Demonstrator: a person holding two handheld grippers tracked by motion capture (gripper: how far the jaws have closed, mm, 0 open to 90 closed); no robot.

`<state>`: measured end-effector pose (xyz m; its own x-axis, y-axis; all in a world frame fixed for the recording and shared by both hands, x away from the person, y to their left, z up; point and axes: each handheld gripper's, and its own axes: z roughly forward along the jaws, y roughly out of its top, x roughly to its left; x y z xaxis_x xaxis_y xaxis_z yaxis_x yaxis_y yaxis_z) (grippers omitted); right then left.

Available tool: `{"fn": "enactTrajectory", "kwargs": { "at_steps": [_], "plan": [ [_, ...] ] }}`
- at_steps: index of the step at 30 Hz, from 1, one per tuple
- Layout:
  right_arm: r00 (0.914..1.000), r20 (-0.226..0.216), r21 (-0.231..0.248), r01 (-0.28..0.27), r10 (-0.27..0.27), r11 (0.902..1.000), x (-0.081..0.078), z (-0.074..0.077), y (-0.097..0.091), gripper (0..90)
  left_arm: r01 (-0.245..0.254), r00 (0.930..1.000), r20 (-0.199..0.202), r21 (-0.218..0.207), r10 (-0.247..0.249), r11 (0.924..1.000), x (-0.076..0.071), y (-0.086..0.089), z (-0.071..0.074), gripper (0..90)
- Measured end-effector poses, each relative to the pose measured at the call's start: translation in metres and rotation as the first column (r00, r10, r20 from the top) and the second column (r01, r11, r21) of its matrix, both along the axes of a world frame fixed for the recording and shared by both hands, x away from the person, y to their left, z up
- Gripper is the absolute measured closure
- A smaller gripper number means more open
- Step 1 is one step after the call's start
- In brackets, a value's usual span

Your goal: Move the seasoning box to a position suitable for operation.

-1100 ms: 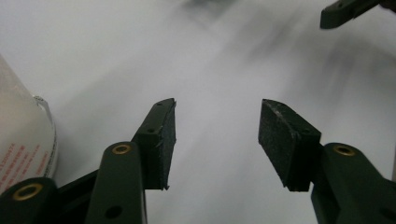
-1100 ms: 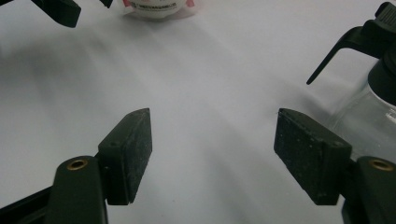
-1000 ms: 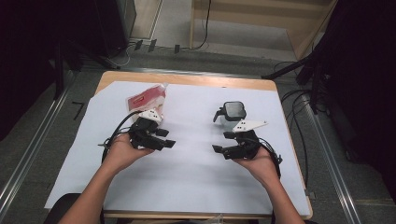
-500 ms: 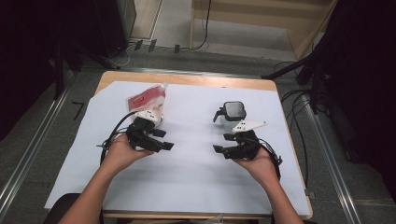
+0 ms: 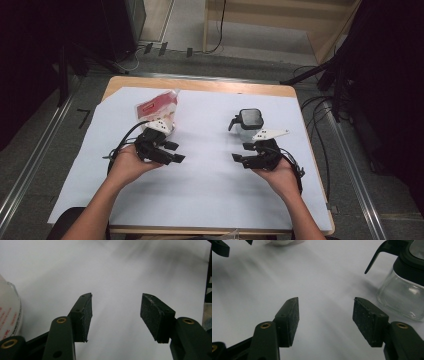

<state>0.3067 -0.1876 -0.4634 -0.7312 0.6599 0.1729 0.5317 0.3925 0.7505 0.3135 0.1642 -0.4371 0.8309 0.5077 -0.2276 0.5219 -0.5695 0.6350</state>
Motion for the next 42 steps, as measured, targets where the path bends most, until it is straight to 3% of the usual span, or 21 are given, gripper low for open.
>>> {"fn": "enactTrajectory", "kwargs": {
  "at_steps": [8,9,15,19,28,32,33,34,35,37,38,41,42],
  "plan": [
    [1.0000,0.007,-0.014,0.002,-0.002,0.9999,0.001,-0.001,-0.002,40.0,-0.007,0.9999,0.012,-0.012,0.007,0.9999,-0.001,0.002,0.002,44.0],
    [0.9998,0.014,-0.014,0.015,-0.015,0.9998,0.001,-0.002,-0.004,39.9,-0.006,0.9999,0.012,-0.029,0.007,0.9995,-0.001,0.003,0.003,43.4],
    [0.9992,0.010,-0.016,0.038,-0.038,0.9992,0.003,-0.003,-0.007,40.4,-0.005,0.9998,0.017,-0.028,0.006,0.9996,-0.002,0.004,0.005,40.5],
    [0.9963,0.025,-0.026,0.083,-0.082,0.9962,0.005,-0.004,-0.012,40.4,-0.009,0.9998,0.020,-0.044,0.010,0.9990,-0.002,0.006,0.008,40.0],
    [0.9848,-0.005,-0.013,0.174,-0.174,0.9847,0.018,-0.009,-0.022,31.9,-0.018,0.9997,0.019,-0.036,0.018,0.9992,-0.001,0.010,0.009,38.6],
    [0.9750,-0.001,-0.006,0.222,-0.222,0.9750,0.025,-0.011,-0.028,24.6,-0.019,0.9997,0.017,-0.034,0.019,0.9992,-0.001,0.009,0.008,38.4],
    [0.9630,0.016,-0.002,0.269,-0.269,0.9632,0.029,-0.013,-0.029,15.7,-0.021,0.9996,0.019,-0.031,0.022,0.9993,-0.002,0.009,0.008,38.3],
    [0.9630,0.016,-0.002,0.269,-0.269,0.9632,0.029,-0.013,-0.029,15.7,-0.021,0.9996,0.019,-0.031,0.022,0.9993,-0.002,0.009,0.008,38.1],
    [0.9495,0.021,-0.015,0.313,-0.313,0.9495,0.034,-0.015,-0.028,13.4,-0.023,0.9996,0.018,-0.027,0.024,0.9994,-0.002,0.008,0.007,37.9],
    [0.9322,0.021,-0.024,0.362,-0.361,0.9320,0.039,-0.018,-0.026,13.2,-0.027,0.9994,0.021,-0.022,0.028,0.9994,-0.002,0.008,0.007,37.9],
    [0.9322,0.021,-0.024,0.362,-0.361,0.9320,0.039,-0.018,-0.026,13.2,-0.027,0.9994,0.021,-0.022,0.028,0.9994,-0.002,0.008,0.007,37.9],
    [0.9097,0.022,-0.020,0.415,-0.415,0.9095,0.047,-0.023,-0.026,9.5,-0.028,0.9995,0.015,-0.022,0.028,0.9994,-0.003,0.008,0.007,37.8],
    [0.9097,0.022,-0.020,0.415,-0.415,0.9095,0.047,-0.023,-0.026,9.5,-0.028,0.9995,0.015,-0.022,0.028,0.9994,-0.003,0.008,0.007,37.8]
  ]
}}
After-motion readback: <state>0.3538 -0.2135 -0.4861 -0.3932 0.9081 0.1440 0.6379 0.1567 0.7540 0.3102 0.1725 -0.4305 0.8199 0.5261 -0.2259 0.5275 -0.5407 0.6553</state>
